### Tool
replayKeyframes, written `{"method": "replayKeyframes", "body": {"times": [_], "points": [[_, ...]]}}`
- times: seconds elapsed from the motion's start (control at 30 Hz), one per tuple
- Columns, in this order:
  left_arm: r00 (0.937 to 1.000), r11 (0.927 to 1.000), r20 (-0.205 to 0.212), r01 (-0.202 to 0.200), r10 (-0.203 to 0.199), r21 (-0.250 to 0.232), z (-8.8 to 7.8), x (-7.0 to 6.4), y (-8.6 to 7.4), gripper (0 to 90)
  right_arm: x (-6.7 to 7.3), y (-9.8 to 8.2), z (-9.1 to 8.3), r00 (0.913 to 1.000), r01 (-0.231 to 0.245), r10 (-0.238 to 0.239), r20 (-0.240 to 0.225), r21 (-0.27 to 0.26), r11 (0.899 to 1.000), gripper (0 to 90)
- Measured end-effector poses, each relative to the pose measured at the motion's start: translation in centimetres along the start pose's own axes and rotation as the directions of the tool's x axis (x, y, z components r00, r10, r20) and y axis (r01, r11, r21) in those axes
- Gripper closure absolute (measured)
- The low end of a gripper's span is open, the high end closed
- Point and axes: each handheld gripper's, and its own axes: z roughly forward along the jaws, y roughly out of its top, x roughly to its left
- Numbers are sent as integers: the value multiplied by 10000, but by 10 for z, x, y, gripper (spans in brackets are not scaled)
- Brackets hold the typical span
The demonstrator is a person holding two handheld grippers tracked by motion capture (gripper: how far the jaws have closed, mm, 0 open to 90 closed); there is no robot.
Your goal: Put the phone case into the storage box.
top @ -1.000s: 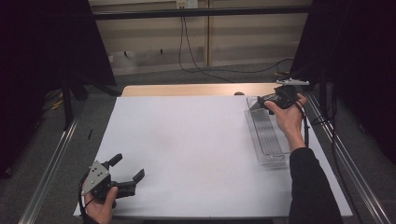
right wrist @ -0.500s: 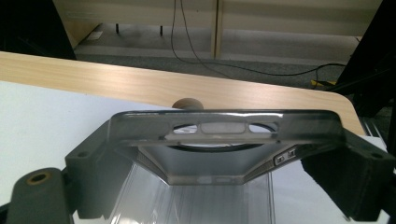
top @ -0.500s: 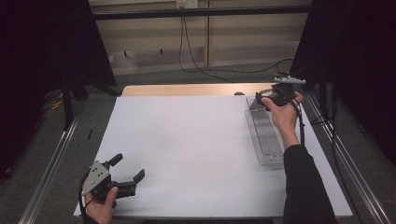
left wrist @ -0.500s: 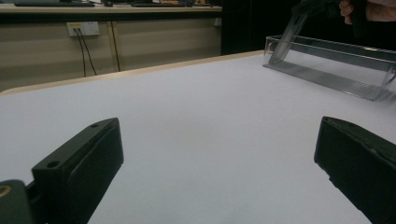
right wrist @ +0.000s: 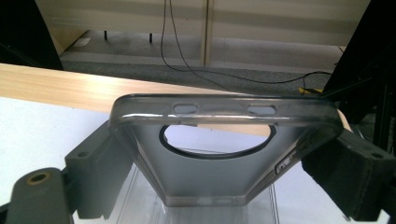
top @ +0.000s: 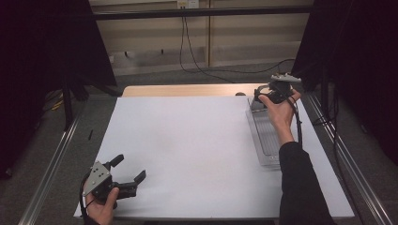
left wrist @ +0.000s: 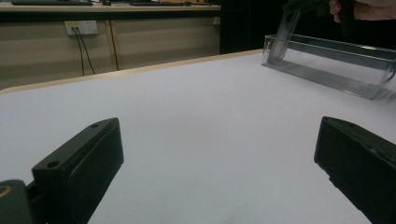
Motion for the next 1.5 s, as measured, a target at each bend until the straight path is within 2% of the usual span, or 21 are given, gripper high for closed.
{"method": "replayKeyframes", "body": {"times": [0.23,0.97,1.5], "points": [[10000,10000,20,-14,14,33,1,-1,0,13,1,0,4,9999,-54,56,119,-228,9997,117],[9999,10000,93,-39,39,21,0,0,0,12,5,6,16,9991,-105,117,410,-292,9995,113],[9999,10000,108,-54,53,60,1,0,-1,13,1,6,22,9990,-324,341,302,-533,9981,111]]}}
